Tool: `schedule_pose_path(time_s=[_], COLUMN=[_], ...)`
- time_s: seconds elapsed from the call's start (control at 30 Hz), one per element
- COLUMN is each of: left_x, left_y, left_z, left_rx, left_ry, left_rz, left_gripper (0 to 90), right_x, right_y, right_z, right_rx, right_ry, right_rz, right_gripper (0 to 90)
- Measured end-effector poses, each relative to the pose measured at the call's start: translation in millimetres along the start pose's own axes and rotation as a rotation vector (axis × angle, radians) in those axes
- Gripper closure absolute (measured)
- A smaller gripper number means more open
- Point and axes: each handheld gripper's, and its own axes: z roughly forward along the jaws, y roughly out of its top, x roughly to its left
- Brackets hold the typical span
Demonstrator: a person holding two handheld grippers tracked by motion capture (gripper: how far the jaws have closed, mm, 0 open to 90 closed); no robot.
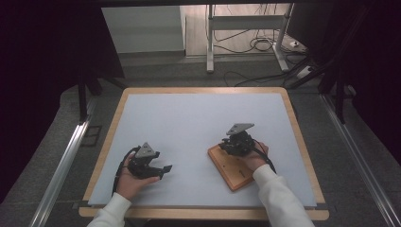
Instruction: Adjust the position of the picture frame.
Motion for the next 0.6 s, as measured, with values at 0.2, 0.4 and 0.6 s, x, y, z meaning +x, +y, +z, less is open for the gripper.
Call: schedule_pose_path(time_s=[0.2,0.4,0.6], left_x=[-0.7,-0.7,-0.3], left_y=[0.1,0.1,0.2], left_z=[0.4,0.6,1.6], left_rx=[0.002,0.002,0.004], left_ry=[0.001,-0.001,-0.002], left_rz=[0.003,0.004,0.005], left_gripper=[23.0,23.0,23.0], right_x=[1.6,5.0,19.2], right_y=[0.0,0.6,8.8], right_z=[1.5,0.3,-3.2], right_rx=[-0.002,-0.003,-0.004], right_ry=[-0.012,-0.03,-0.011], right_rz=[-0.013,0.014,-0.001], right_gripper=[84.7,85.3,85.3])
